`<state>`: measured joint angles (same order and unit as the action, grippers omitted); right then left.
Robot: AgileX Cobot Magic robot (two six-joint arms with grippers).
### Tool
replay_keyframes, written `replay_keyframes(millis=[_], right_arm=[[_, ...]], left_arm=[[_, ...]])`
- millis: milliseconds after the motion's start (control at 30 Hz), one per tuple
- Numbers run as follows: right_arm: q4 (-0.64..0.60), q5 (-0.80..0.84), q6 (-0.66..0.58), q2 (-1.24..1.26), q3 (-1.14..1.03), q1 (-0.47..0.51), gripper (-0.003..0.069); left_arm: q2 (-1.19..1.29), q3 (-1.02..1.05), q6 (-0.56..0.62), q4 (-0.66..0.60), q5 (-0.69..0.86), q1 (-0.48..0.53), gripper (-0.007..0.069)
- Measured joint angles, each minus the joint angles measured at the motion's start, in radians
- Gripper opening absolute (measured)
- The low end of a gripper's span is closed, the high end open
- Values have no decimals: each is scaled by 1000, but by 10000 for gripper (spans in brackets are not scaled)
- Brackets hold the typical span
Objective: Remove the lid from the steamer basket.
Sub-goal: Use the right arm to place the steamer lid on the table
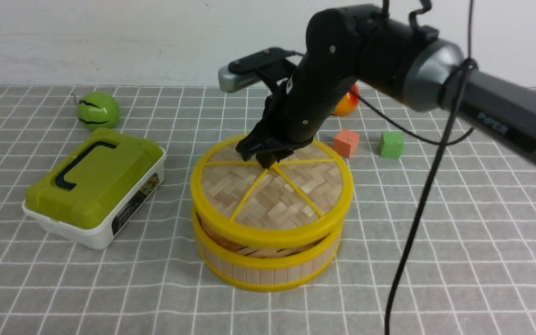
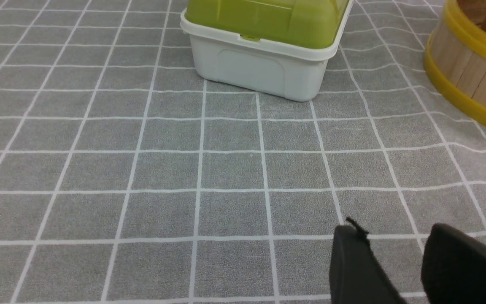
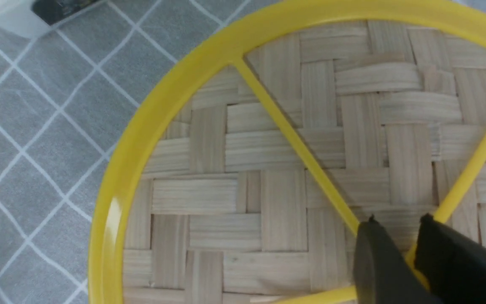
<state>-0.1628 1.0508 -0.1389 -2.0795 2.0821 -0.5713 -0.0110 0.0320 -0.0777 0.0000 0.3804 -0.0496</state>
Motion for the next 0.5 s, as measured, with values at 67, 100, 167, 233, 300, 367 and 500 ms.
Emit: replay_keyframes(millis=[67,100,167,233,300,367,500], right_arm=[[32,14,-1,73,0,0,83],[58,24,-1,106,0,0,83],[129,65,-1,188,0,0,83],[193,115,-1,244,0,0,83],[254,186,0,309,-5,13,83],[260,197,0,359,-40,40,83],[204,156,1,480,-252,139,83]], left_arm=[[0,0,0,0,0,0,239],[0,0,0,0,0,0,239],[0,0,0,0,0,0,239],[0,0,0,0,0,0,239],[0,0,0,0,0,0,239],[0,0,0,0,0,0,239],[0,0,0,0,0,0,239]])
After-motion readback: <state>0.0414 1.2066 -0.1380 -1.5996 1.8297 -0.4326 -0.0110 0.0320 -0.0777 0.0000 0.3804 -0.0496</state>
